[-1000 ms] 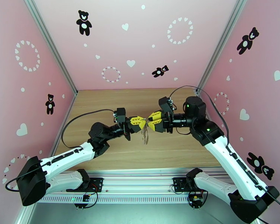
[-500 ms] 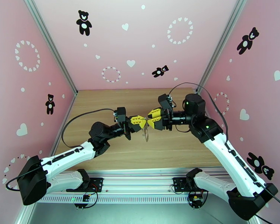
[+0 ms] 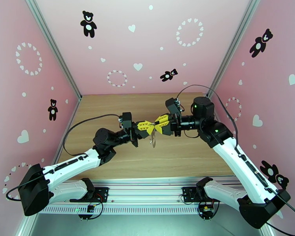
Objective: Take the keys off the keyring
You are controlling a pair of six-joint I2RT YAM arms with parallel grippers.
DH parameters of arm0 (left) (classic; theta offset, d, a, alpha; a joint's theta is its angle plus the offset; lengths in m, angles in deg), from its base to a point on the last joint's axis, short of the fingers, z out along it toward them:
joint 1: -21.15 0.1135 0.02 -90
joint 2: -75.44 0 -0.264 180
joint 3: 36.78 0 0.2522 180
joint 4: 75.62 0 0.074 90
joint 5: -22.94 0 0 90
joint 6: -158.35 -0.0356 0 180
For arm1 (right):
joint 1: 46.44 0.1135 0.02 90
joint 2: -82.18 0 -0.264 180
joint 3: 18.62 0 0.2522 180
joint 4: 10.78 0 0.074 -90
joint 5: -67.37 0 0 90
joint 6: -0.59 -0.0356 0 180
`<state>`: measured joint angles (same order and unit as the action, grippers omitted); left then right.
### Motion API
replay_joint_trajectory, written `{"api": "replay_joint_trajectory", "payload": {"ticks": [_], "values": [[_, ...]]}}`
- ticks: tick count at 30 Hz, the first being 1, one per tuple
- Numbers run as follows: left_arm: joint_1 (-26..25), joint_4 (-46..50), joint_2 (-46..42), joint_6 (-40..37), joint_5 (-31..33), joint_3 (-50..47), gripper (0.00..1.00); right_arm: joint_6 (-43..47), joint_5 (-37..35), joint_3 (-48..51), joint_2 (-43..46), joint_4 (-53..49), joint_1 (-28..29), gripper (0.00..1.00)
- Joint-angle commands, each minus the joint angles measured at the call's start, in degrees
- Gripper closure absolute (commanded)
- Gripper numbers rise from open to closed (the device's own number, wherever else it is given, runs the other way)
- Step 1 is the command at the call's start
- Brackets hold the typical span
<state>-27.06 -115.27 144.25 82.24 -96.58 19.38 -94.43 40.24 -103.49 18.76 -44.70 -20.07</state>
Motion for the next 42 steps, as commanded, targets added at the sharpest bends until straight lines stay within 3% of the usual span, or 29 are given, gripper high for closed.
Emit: {"api": "replay_joint_trajectory", "payload": {"ticks": [1,8,14,21,23,26,35,40,42], "values": [[-0.6,-2.2,0.7,0.8,-0.1,1.9,1.0,0.4,1.1,-2.0,-0.1,0.4,-0.2,0.81],[-0.7,-2.8,1.5,1.4,-0.5,2.3,1.0,0.3,-0.2,-2.5,0.3,0.8,-0.2,0.78],[-0.8,-2.6,1.5,1.3,-0.3,2.3,1.0,0.8,0.1,-2.8,0.5,0.6,-0.2,0.92],[-0.8,-1.5,0.7,1.1,1.2,1.7,1.0,3.7,-6.2,-4.3,1.8,-5.0,-0.1,1.0],[-0.8,-0.5,-0.2,0.9,2.1,1.1,0.85,4.8,-7.4,-5.9,1.4,-8.3,-0.1,1.0],[-0.8,3.6,-2.4,0.2,4.4,-0.2,0.74,6.1,-10.4,-8.4,0.3,-14.0,0.0,1.0],[0.1,28.8,-16.6,-4.3,12.0,-4.6,0.68,11.0,-25.7,-15.1,-3.7,-36.4,2.7,1.0],[1.2,31.8,-17.8,-4.3,9.4,-5.6,0.65,12.3,-37.3,-23.0,-9.6,-48.5,9.1,1.0],[1.7,31.9,-17.2,-4.6,8.2,-5.6,0.65,12.3,-38.8,-25.9,-11.6,-51.7,11.0,1.0]]}}
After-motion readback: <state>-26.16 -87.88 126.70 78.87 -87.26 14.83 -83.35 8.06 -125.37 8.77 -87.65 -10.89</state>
